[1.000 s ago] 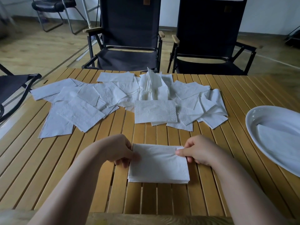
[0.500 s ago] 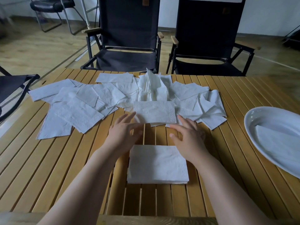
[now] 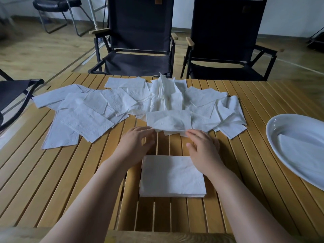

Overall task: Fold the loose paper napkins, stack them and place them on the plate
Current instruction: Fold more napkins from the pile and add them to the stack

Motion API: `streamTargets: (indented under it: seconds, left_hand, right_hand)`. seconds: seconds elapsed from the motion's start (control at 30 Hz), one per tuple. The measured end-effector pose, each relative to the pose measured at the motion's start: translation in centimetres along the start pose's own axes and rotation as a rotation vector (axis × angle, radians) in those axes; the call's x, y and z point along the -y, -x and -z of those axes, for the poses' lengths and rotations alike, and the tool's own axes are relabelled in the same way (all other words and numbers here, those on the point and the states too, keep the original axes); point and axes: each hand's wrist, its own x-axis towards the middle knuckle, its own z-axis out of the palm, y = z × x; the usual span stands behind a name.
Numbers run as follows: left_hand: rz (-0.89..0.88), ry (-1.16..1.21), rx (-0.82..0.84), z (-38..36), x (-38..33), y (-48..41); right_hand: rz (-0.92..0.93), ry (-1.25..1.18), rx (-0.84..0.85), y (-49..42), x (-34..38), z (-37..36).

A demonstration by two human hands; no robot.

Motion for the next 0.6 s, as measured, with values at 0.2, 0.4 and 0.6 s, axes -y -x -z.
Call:
streamTargets:
  seconds: [0.2,0.4,0.6]
  left_hand:
    - [0.078,0.208,-0.126,1.2,-1.1,0.3]
    - [0.153,0.383,-0.151,1.4,-1.1,0.4]
    - [0.165,0.436,-0.153,2.0,-1.2,0.5]
  right_hand:
    - [0.144,-0.144,-0.307,0.0,0.2,1.2]
    - [0.06,-0.25,-0.238,0.5,0.6,2.0]
    - [0.029,-0.209,-0.19,0.3,0.3,2.2]
